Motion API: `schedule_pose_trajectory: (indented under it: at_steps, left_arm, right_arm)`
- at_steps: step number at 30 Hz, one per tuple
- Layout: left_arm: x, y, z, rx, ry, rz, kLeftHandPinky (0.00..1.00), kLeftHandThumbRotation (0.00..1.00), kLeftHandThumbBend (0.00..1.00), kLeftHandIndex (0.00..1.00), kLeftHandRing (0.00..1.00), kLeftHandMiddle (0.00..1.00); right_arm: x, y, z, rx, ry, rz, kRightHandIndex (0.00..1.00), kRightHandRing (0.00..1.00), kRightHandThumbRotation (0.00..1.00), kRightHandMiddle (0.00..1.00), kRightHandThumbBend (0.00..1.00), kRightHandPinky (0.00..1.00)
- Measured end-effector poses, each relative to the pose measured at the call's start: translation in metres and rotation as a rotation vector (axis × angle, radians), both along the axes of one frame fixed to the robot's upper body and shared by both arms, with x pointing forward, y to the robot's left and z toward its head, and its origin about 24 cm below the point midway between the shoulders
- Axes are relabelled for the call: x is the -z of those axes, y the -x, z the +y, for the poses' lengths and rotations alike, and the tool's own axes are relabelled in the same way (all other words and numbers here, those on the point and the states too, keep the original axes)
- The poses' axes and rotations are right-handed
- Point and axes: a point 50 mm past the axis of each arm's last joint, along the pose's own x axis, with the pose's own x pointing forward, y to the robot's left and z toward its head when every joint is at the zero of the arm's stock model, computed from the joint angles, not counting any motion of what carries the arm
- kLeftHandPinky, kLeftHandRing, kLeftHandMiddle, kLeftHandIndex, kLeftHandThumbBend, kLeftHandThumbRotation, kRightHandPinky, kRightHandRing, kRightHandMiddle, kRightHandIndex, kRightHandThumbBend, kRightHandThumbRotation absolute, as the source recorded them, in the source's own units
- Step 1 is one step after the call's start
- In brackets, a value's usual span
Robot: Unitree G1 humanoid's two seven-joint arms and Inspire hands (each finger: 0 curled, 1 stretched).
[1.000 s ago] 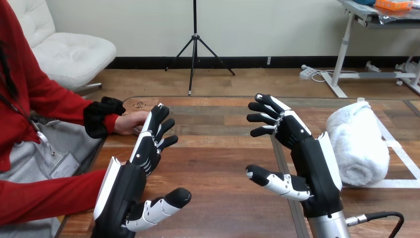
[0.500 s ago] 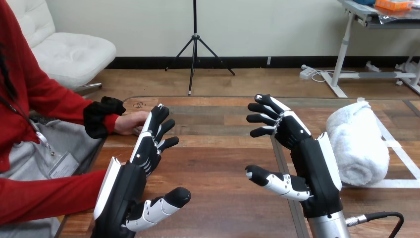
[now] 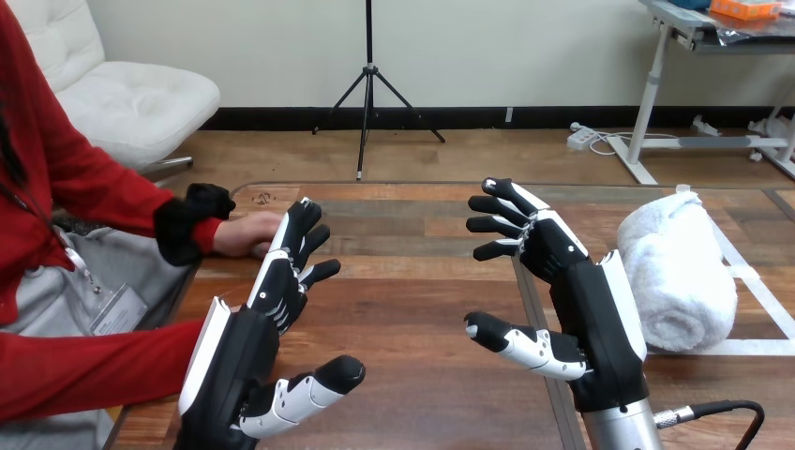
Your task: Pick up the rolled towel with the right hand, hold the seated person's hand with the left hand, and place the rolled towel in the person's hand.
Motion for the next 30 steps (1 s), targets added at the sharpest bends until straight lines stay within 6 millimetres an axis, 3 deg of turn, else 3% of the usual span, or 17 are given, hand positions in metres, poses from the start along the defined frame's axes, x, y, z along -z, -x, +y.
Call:
schedule_pose_trajectory:
  at_steps: [30]
  left_arm:
    - [-0.0004,0.0001,0.0002,-0.012,-0.015,-0.007,0.84,0.73,1.00,1.00,0.94,0.98]
  right_arm:
    - [0.0001,0.0001,0.0009,-0.005,0.004,0.000,0.85,0.75,0.60,0.80,0.99,0.61]
